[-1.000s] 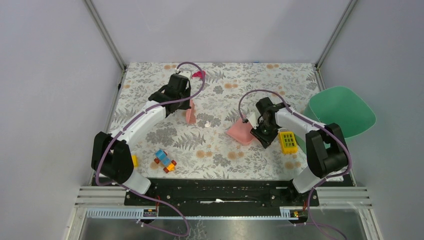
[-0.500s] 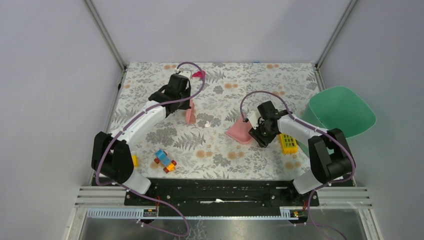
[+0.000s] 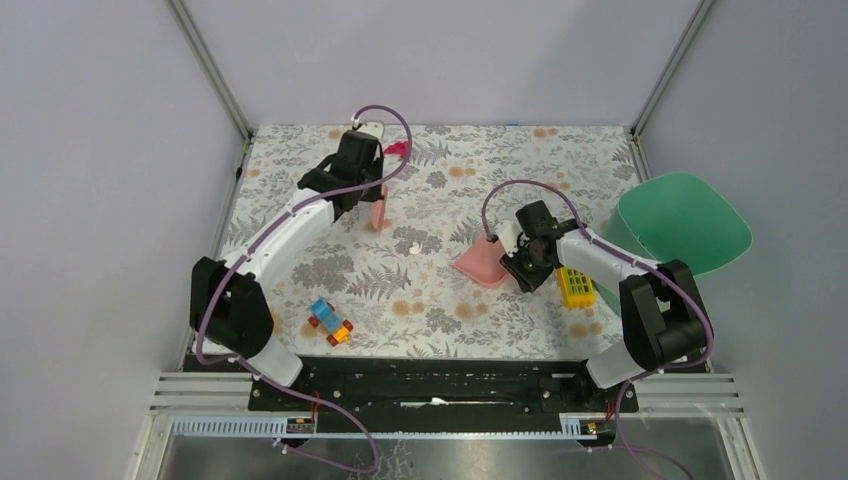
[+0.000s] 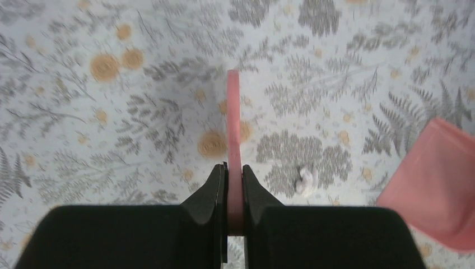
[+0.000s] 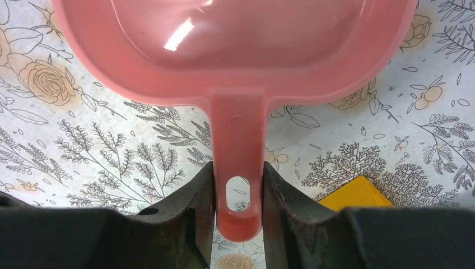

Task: Sweep away the paper scraps from the table

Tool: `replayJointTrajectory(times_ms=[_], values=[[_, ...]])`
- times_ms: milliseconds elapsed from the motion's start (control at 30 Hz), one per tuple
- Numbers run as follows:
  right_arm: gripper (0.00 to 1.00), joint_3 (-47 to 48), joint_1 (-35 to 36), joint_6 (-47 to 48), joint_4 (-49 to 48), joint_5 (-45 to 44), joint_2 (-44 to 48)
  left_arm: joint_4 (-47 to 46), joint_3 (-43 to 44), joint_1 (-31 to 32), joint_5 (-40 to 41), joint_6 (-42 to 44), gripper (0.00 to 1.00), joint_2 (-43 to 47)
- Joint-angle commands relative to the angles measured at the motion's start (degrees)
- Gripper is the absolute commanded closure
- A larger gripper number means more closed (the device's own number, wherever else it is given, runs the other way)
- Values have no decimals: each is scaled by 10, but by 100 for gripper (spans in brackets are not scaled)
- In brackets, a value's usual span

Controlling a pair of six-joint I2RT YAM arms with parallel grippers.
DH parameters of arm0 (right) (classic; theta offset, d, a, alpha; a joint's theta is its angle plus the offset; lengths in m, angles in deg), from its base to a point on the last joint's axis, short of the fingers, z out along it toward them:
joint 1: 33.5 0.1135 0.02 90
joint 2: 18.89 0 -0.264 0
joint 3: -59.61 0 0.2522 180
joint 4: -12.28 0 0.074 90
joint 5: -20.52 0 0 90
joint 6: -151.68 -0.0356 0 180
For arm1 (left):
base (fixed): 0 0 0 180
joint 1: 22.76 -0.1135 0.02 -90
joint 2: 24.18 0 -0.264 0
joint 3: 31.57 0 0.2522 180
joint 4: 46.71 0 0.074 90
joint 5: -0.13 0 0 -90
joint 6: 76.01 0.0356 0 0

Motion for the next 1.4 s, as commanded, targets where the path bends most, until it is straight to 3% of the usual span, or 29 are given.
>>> replayJointTrajectory(times_ms=[0, 167, 300, 567, 833, 1133, 1367], values=[[100, 30, 5, -11, 34, -6, 24, -83, 72, -17, 67, 6, 95, -18], [100, 16, 5, -16, 35, -2, 52, -150, 162, -43, 45, -85, 100, -122], [100, 9, 5, -16, 32, -8, 56, -202, 227, -48, 83, -137, 100, -203], [100, 5, 5, -12, 28, -13, 28, -429, 136, -93, 55, -415, 100, -249], [100, 3, 5, -8, 27, -18, 13, -422, 126, -99, 41, -579, 100, -315], [100, 18, 5, 0, 56, 13, 28, -388, 10, -102, 28, -642, 100, -242], [100, 34, 6, 15, 112, 27, 44, -364, -153, -101, -8, -634, 100, -84]])
